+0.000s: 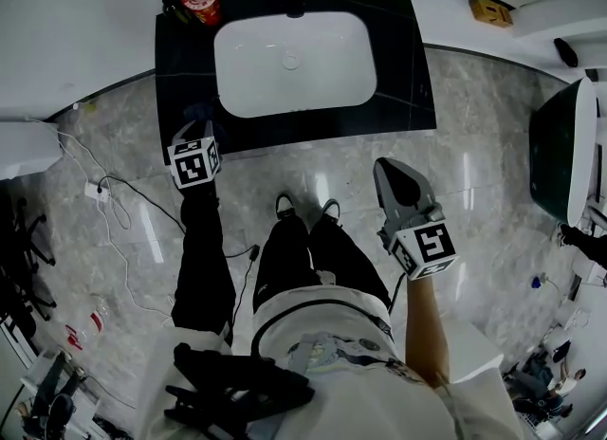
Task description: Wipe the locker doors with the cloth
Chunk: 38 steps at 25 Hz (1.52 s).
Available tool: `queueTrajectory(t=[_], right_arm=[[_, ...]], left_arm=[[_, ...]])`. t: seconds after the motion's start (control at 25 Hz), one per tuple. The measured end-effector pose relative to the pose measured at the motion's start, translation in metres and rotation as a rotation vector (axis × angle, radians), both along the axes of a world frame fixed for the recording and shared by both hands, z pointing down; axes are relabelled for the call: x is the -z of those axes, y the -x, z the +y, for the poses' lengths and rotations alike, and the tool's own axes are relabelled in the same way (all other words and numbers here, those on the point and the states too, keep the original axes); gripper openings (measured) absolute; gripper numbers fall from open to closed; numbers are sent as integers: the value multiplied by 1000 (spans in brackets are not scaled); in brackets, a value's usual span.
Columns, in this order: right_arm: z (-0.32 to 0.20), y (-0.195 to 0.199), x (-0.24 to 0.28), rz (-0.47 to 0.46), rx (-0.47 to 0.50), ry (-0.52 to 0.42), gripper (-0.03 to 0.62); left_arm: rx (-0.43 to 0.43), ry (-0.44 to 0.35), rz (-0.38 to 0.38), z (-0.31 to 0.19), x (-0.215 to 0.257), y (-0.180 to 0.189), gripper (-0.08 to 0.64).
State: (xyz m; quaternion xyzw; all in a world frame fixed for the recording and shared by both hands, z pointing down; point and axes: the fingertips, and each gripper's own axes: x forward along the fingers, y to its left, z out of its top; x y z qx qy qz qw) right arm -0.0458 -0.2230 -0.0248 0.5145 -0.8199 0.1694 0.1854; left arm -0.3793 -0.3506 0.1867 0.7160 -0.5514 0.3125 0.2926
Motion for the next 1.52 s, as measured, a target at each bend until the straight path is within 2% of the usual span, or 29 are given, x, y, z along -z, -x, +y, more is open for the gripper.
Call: queueTrajectory(t=[0.16, 0.36, 0.68, 0.92, 1.2, 1.36, 1.52], right_arm=[[0, 1, 0, -9, 0, -6, 6], [2, -1, 1, -18, -11, -15, 5], [9, -20, 7, -44, -78, -46, 5], [22, -37, 17, -55, -115, -85, 5], [46, -91, 30, -54, -160, -152, 5], [61, -129, 36, -45, -144, -182, 5], [83, -165, 46, -58, -97, -223, 5]], left_arm=[[-13, -28, 24, 2, 15, -5, 66], [-80, -81, 37, 3, 42, -28, 66], [-254, -211, 36, 14, 101, -93, 66], [-331, -310, 69, 26, 151, -141, 66], [-387, -362, 87, 67, 185, -215, 66], [-384, -398, 96, 96, 201, -261, 66], [-347, -448, 89, 127, 220, -302, 66]])
